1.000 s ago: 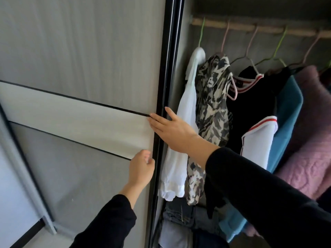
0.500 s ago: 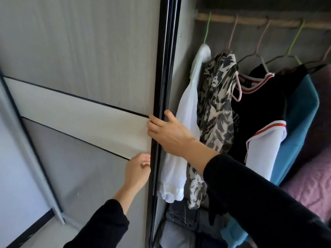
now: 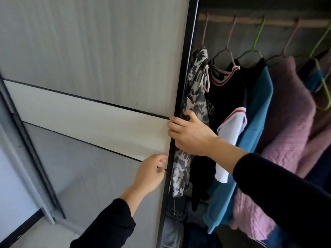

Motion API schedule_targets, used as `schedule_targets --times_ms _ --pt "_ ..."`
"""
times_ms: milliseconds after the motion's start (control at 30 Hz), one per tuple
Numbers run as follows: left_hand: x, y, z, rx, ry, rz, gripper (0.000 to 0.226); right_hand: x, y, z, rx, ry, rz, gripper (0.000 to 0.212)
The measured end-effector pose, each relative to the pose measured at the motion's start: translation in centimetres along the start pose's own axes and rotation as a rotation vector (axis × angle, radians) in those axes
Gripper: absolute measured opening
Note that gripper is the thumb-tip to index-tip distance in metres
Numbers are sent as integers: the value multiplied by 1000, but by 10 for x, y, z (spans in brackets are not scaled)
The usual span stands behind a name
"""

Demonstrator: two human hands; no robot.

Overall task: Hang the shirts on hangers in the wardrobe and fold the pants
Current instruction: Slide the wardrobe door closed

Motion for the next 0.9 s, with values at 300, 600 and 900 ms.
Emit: schedule_targets --times_ms 300,600,900 --pt "-27 31 -56 -553 -92 -264 120 105 19 -20 -48 -222 137 12" --pt "-31 -43 -135 -569 -154 -104 128 124 34 -66 -16 -439 194 70" --pt "-34 -45 -169 -673 -306 -240 115 238 0 -104 90 -556 298 72"
Point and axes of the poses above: each hand's wrist, its own x-axis away from the middle knuckle, its own y-axis out of the back of the hand, z = x × y, the point moved 2 cm from there along -x, towards the middle knuckle, and after that the axes turned 15 degrees about z, right-handed, at the moved point
